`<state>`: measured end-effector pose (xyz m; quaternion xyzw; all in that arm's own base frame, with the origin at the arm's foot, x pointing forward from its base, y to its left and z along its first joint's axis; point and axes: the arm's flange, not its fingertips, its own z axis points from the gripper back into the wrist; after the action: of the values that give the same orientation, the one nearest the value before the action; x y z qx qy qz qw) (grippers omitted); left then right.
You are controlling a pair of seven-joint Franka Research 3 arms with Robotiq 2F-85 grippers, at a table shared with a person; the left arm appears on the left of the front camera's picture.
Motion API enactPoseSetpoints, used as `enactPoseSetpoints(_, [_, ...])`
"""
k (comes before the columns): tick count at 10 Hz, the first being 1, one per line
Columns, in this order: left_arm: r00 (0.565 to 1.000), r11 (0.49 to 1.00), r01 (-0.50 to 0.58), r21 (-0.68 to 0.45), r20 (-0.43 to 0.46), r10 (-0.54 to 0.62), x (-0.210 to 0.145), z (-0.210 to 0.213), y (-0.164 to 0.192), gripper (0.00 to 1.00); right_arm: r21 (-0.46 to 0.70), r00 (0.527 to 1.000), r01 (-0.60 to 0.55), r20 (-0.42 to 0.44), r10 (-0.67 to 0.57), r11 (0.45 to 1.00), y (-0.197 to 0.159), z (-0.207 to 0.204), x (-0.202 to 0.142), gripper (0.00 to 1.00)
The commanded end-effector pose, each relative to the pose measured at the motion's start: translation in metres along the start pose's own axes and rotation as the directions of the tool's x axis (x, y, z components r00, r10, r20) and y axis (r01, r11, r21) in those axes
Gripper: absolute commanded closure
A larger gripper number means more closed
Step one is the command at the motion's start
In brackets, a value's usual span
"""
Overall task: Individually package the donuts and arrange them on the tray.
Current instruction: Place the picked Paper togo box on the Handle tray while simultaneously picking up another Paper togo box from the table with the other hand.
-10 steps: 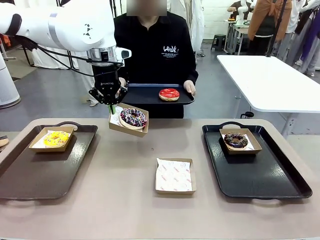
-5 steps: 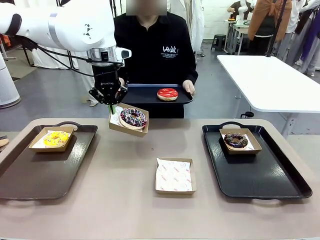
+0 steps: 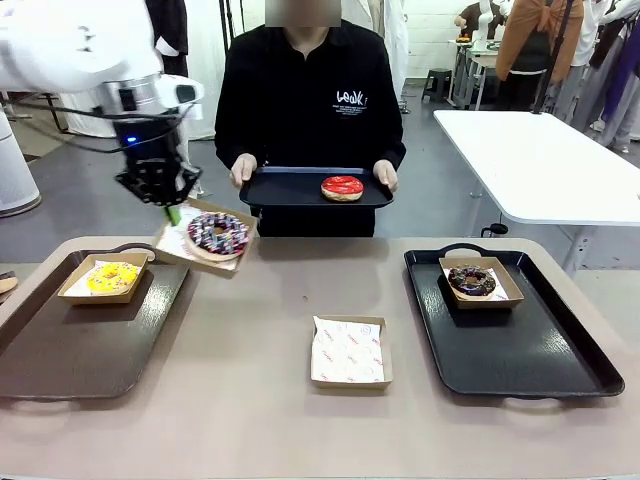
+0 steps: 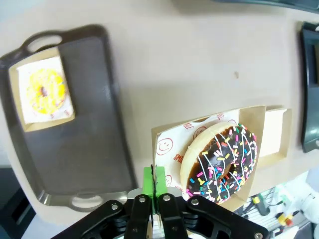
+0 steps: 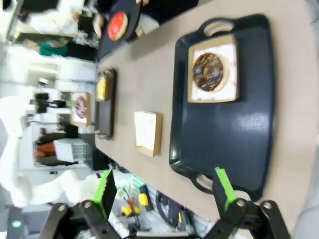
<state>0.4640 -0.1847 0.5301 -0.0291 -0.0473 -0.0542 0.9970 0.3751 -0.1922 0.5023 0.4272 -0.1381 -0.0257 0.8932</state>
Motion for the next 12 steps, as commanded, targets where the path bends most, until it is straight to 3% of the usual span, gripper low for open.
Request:
enactPoseSetpoints(1, [0.999, 0.999, 0.031, -0.007, 0.044, -0.031, -0.033, -0.008, 0.034, 0.99, -0.169, 0.995, -0.014, -0.104, -0.003, 0.986, 0.058, -0.032, 0.011, 0.00])
enactPoseSetpoints(3, [0.999, 1.000, -0.016, 0.017, 0.046, 0.015, -0.057, -0.014, 0.066, 0.99, -0.308, 0.993, -0.033, -0.121, -0.004, 0.951, 0.099, -0.087, 0.024, 0.00])
enactPoseSetpoints(4, [0.997, 0.996, -0.077, 0.039, 0.010, 0.076, -0.071, -0.022, 0.088, 0.99, -0.403, 0.990, -0.049, -0.141, -0.008, 0.914, 0.119, -0.136, 0.029, 0.00])
enactPoseSetpoints(7, [0.988, 0.989, -0.129, 0.075, -0.072, 0.134, -0.085, -0.038, 0.115, 0.99, -0.505, 0.987, -0.069, -0.158, -0.014, 0.860, 0.136, -0.205, 0.028, 0.00])
enactPoseSetpoints(9, [0.982, 0.986, -0.144, 0.088, -0.110, 0.154, -0.089, -0.052, 0.135, 0.99, -0.544, 0.987, -0.085, -0.161, -0.005, 0.835, 0.139, -0.244, 0.016, 0.00])
enactPoseSetpoints(12, [0.969, 0.980, -0.181, 0.081, -0.154, 0.192, -0.095, -0.070, 0.160, 0.99, -0.532, 0.977, -0.112, -0.212, -0.004, 0.839, 0.136, -0.263, -0.003, 0.00])
